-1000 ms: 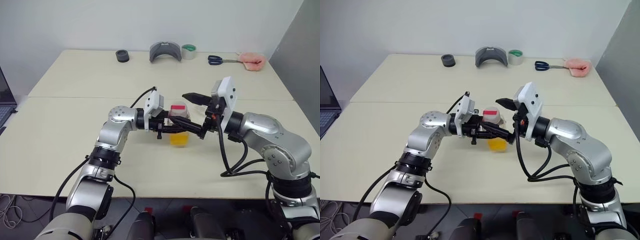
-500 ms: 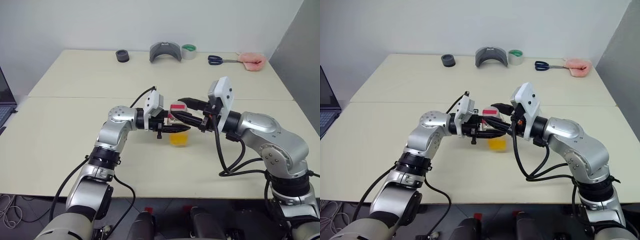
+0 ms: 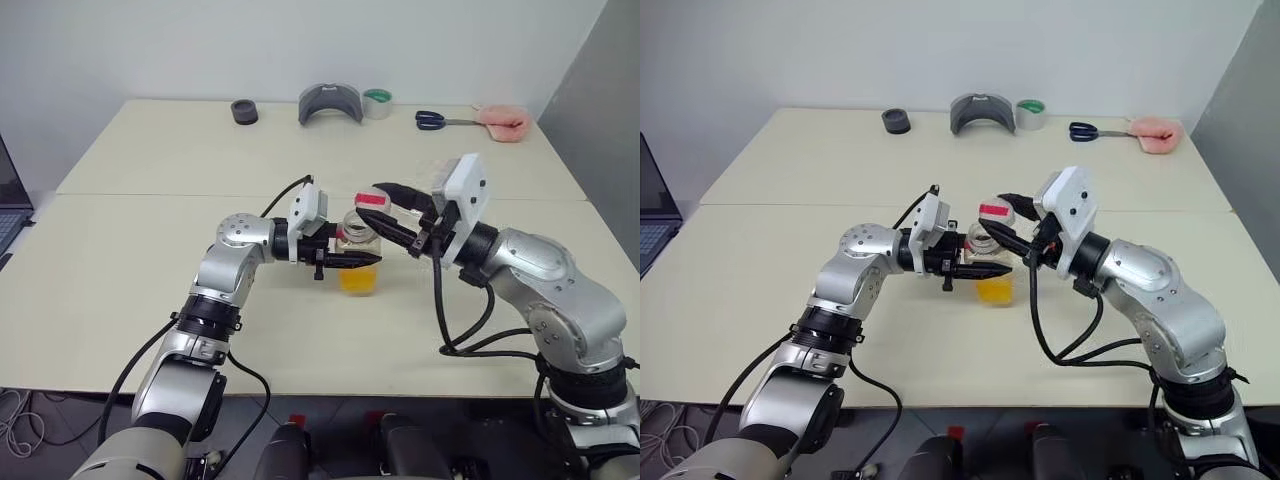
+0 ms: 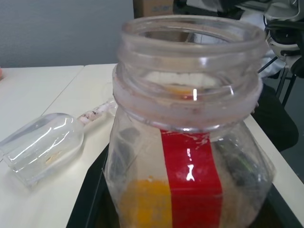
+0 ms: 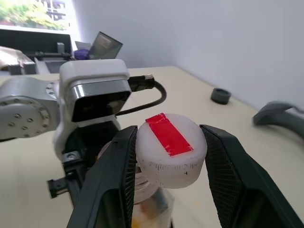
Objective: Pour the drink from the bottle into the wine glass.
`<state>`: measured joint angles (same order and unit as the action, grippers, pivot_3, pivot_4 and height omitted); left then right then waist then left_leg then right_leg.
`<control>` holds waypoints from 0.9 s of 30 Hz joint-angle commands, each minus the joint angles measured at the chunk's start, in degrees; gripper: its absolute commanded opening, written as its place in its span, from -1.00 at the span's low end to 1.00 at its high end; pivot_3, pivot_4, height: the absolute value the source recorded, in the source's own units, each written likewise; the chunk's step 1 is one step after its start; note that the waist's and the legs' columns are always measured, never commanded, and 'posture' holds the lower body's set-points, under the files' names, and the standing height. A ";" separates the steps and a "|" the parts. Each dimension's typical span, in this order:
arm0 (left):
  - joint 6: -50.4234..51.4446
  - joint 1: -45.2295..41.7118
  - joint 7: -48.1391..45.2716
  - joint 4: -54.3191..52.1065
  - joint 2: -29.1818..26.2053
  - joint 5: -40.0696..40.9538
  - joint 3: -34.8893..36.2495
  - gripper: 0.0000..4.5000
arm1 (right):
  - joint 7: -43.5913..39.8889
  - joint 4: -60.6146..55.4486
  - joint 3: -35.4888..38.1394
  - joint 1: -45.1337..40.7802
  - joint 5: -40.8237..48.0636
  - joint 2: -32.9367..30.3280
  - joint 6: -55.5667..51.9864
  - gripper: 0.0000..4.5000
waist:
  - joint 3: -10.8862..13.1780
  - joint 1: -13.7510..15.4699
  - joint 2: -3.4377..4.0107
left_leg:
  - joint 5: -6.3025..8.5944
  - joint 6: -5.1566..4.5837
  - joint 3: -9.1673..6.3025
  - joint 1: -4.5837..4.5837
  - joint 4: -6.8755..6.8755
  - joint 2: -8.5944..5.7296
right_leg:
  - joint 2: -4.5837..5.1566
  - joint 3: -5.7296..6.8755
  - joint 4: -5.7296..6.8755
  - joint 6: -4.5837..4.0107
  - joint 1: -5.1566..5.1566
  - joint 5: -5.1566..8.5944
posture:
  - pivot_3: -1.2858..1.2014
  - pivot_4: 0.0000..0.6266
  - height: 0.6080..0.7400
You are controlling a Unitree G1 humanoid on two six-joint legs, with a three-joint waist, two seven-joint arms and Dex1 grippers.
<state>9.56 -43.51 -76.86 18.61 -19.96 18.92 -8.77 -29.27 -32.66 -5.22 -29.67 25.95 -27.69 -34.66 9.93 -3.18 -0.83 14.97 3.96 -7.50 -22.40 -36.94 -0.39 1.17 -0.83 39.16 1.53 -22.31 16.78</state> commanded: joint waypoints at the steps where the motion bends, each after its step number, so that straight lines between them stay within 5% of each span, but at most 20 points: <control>1: -0.31 -0.26 0.48 -2.75 -0.03 0.60 0.35 -0.24 | 1.12 -2.34 4.57 0.96 2.29 1.17 1.10 -0.23 | 0.00 0.03 0.00 | 0.00 0.00 0.00 0.00 0.00 0.00 | 0.00 -0.01 0.00 0.00 0.00 0.00 | 0.03 -0.52 1.00; 9: 0.68 1.13 2.75 -4.09 -1.07 1.07 1.53 -0.24 | 2.59 -1.33 17.68 22.38 0.65 -3.51 1.00 -0.23 | -0.02 1.46 -0.02 | 0.00 0.00 0.06 -0.07 0.01 -0.07 | 0.09 -0.04 -0.08 -0.01 0.01 -0.01 | 0.03 -0.52 1.00; 15: 2.43 2.40 5.18 -5.58 -1.78 1.88 3.02 -0.24 | 7.76 8.22 17.60 35.94 -7.01 1.12 6.54 -0.23 | 0.01 0.87 0.04 | 0.01 -0.01 0.17 0.06 0.01 -0.05 | 0.06 -0.15 0.01 0.00 0.04 0.00 | 0.03 -0.52 1.00; 23: 3.68 3.19 8.57 -7.24 -2.65 2.09 4.91 -0.24 | 6.57 11.25 18.49 33.51 -5.53 2.61 5.45 0.96 | 0.03 -0.10 0.07 | 0.01 -0.02 0.46 0.48 0.10 0.06 | -0.07 -0.45 0.28 0.00 0.09 0.02 | 0.03 -0.52 1.00; 27: 4.02 3.88 12.96 -8.11 -3.24 2.34 7.43 -0.24 | 0.86 8.24 17.64 34.32 -6.73 -3.94 6.25 1.00 | 0.04 0.12 0.08 | 0.01 -0.02 0.46 0.46 0.07 0.01 | -0.02 -0.46 0.26 0.00 0.10 0.02 | 0.03 -0.52 1.00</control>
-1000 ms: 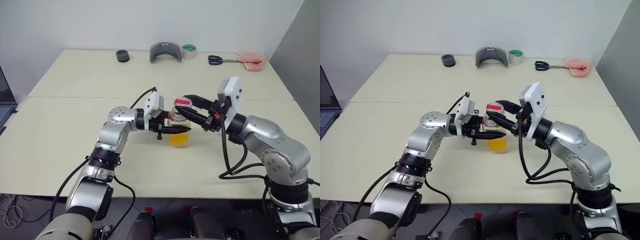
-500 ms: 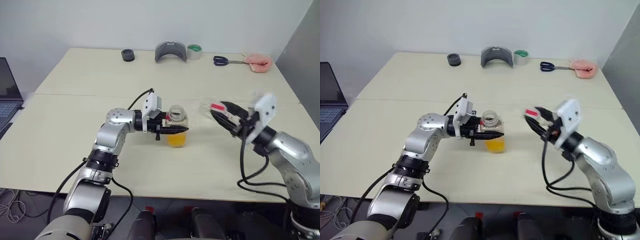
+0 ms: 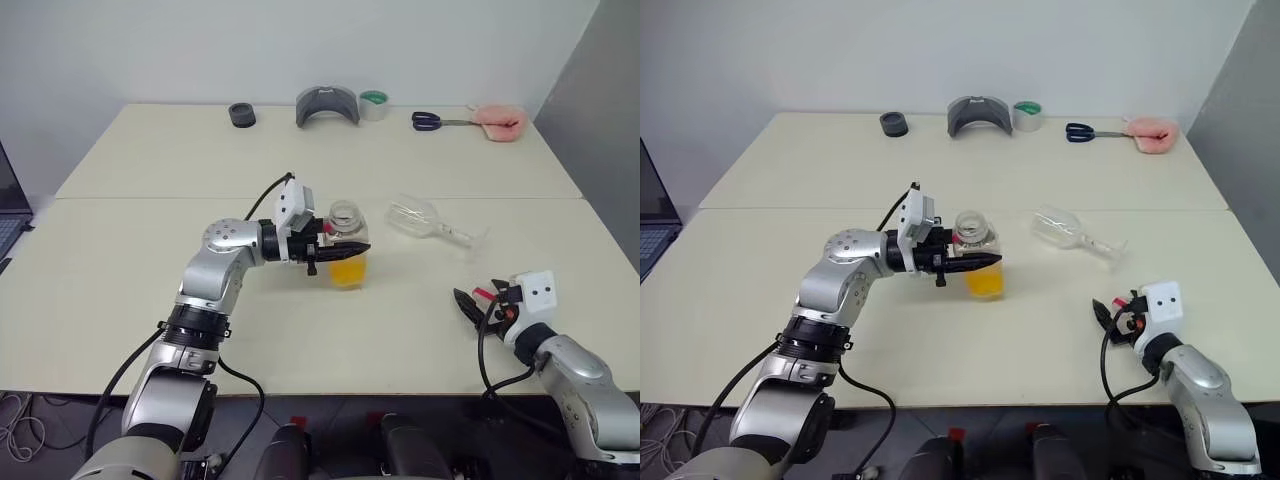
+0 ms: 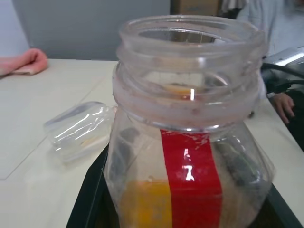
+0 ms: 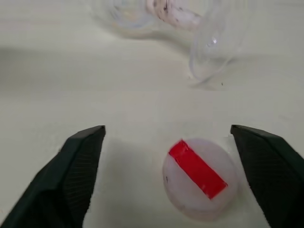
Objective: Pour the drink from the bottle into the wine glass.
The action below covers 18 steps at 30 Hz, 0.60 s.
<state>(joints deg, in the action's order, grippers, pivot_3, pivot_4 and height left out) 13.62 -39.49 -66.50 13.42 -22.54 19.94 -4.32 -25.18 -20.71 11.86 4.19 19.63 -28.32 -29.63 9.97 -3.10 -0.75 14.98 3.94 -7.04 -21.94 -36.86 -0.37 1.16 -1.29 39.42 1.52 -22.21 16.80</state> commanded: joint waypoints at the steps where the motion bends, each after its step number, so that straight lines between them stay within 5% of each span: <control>1: -0.25 -0.04 4.21 -3.08 -0.80 1.15 3.81 -0.24 | -4.60 -5.07 0.19 0.40 -0.67 -5.27 1.31 1.00 | 0.00 0.09 0.00 | 0.00 0.00 -0.01 0.00 0.00 -0.01 | 0.01 0.02 -0.01 0.00 0.01 0.00 | 0.03 -0.52 1.00; 5: -1.77 -1.28 13.55 -0.85 -1.81 -1.62 7.84 -0.24 | -9.69 -13.51 -1.96 -6.70 6.73 -9.81 -4.47 1.00 | 0.02 -0.26 0.01 | 0.00 0.00 0.00 0.01 0.00 0.03 | -0.01 0.01 -0.02 0.01 0.01 0.00 | 0.03 -0.52 1.00; 10: -1.98 -3.61 25.14 4.86 -4.20 -6.05 11.43 -0.24 | -10.10 -16.23 -10.99 -20.62 12.97 -6.35 -11.82 1.00 | 0.04 -0.33 -0.04 | 0.00 0.00 -0.10 0.03 0.00 0.09 | -0.08 0.11 -0.01 0.01 0.04 0.00 | 0.03 -0.52 1.00; 18: -3.11 -7.22 39.43 16.77 -7.15 -9.37 16.28 -0.24 | -7.56 -4.11 -26.34 -35.81 4.31 4.16 -10.53 1.00 | 0.05 0.30 -0.09 | -0.01 0.03 -0.29 -0.19 -0.06 -0.05 | 0.08 0.31 -0.15 0.00 -0.03 -0.02 | 0.03 -0.52 1.00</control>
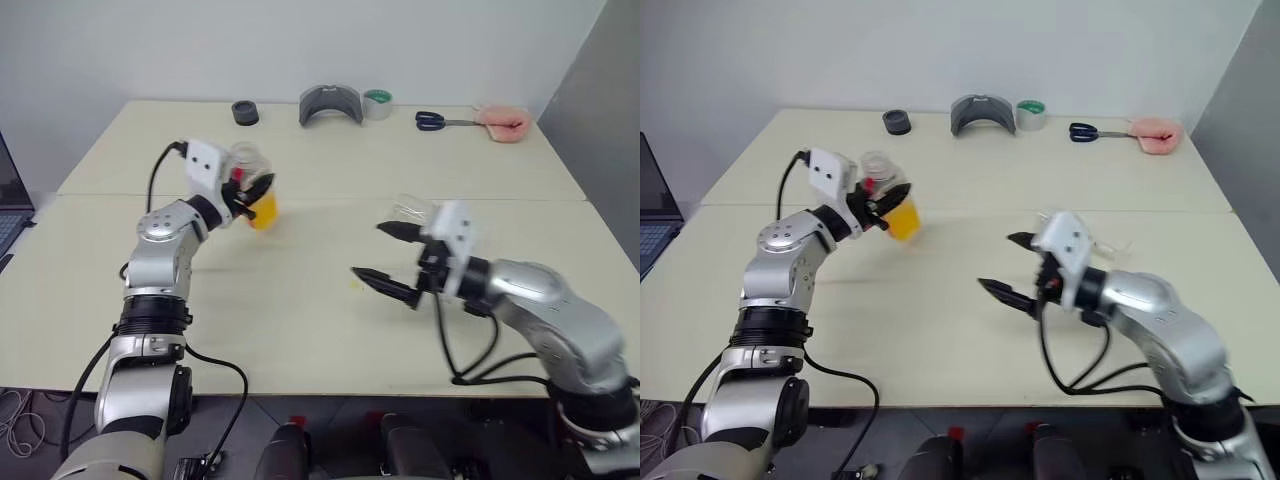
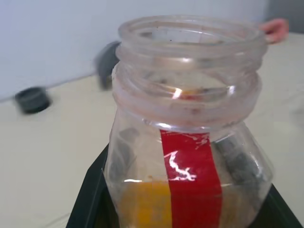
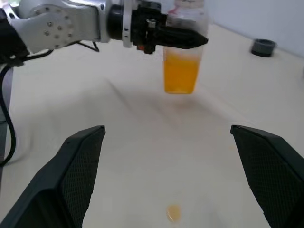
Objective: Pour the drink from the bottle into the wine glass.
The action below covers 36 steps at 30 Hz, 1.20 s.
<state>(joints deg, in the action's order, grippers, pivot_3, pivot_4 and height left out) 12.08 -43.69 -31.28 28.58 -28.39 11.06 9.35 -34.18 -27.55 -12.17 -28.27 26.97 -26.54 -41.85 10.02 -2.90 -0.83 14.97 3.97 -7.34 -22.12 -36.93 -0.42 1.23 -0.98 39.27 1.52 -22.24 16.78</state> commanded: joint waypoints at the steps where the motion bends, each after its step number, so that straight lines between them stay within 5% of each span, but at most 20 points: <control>1: -1.78 -3.39 5.39 3.06 -1.51 -0.53 3.13 -0.24 | 1.98 4.24 -3.19 -4.63 -4.01 3.84 2.00 1.00 | 0.00 0.17 -0.01 | -0.01 0.02 -0.04 -0.02 -0.01 0.00 | 0.01 0.03 0.00 0.00 -0.01 0.00 | 0.03 -0.52 1.00; 10: -2.92 -5.20 4.74 13.68 -3.15 0.06 4.56 -0.24 | 3.26 11.09 -7.00 -10.02 -9.82 10.99 3.18 1.00 | 0.00 0.32 -0.01 | -0.13 0.22 -0.19 -0.24 -0.02 -0.02 | 0.03 0.18 -0.06 -0.02 -0.11 -0.01 | 0.03 -0.52 1.00; 19: -7.22 -3.10 1.73 16.02 -3.28 -0.83 3.56 0.97 | 3.05 10.74 -7.11 -10.13 -11.63 13.39 2.60 1.00 | 0.00 -0.07 -0.01 | -0.13 0.22 -0.19 -0.23 -0.01 -0.01 | 0.02 0.16 0.00 -0.02 -0.13 -0.01 | 0.03 -0.52 1.00; 36: -9.14 11.62 6.99 3.03 0.24 -0.27 4.95 0.99 | 2.56 7.51 -7.70 -5.32 -13.32 11.51 2.07 1.00 | -0.01 -0.25 -0.02 | -0.11 0.19 -0.19 -0.23 -0.02 0.00 | 0.04 0.11 0.15 -0.02 -0.19 -0.01 | 0.03 -0.52 1.00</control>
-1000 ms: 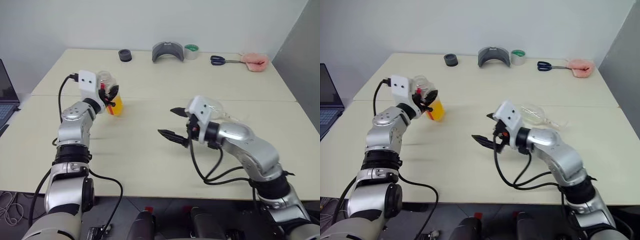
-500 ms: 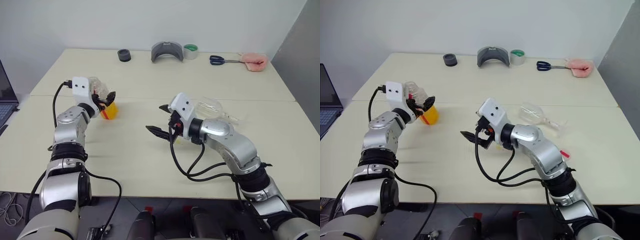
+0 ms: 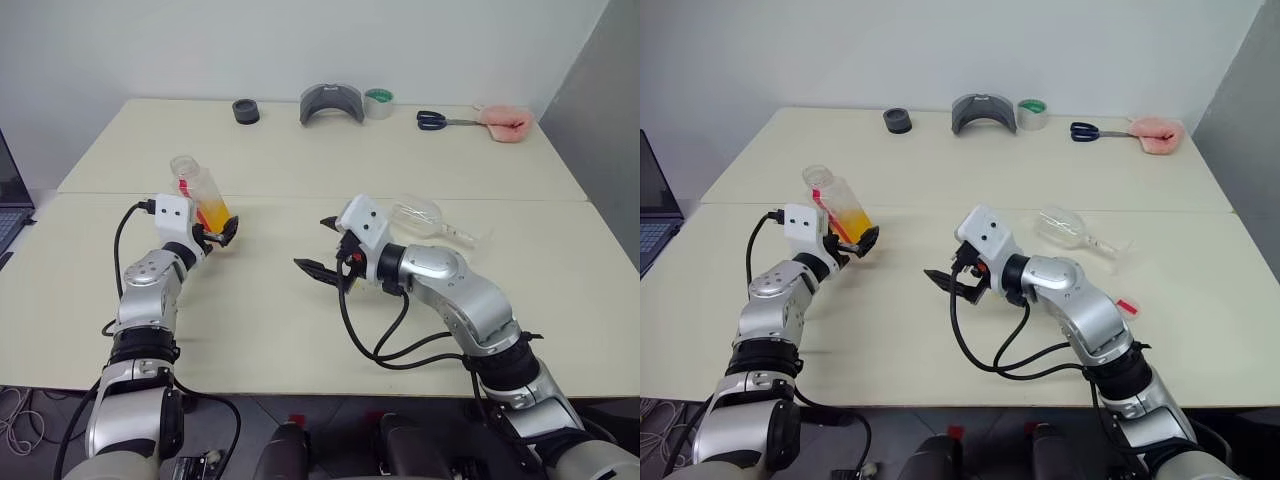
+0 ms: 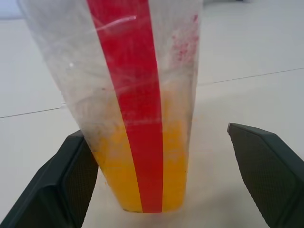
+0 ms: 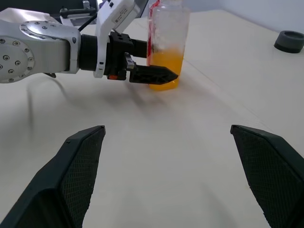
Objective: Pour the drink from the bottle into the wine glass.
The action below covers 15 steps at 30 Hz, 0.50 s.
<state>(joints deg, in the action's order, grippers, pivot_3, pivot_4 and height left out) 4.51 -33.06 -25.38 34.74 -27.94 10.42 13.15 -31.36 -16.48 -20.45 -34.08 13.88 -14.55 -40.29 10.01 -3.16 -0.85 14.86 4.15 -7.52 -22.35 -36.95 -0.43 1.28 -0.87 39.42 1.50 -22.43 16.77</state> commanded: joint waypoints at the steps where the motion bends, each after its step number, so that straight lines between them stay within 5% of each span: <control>1: -1.63 1.48 1.25 -3.57 -0.14 0.39 1.18 0.99 | -0.27 -3.87 0.61 0.83 -0.19 -0.68 0.43 1.00 | 0.00 0.01 0.00 | 0.00 0.00 0.00 0.00 0.00 0.00 | 0.00 -0.01 0.01 0.00 0.00 0.00 | 0.03 -0.52 1.00; 15: 3.78 23.35 -4.57 -32.06 1.86 8.34 0.13 0.99 | 9.17 -18.38 5.54 13.94 -8.72 -8.02 -1.65 1.00 | -0.01 0.33 0.00 | 0.02 -0.03 0.02 0.01 0.03 0.08 | 0.03 -0.09 -0.04 0.00 0.02 0.01 | 0.03 -0.52 1.00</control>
<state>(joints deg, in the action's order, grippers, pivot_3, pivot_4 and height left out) 7.47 -10.35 -28.21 7.74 -25.83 17.06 13.91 -24.33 -30.90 -16.73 -20.36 6.77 -22.25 -41.50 10.00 -2.83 -0.85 14.89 4.11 -7.50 -22.33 -36.91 -0.36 1.30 -0.95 39.37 1.50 -22.40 16.78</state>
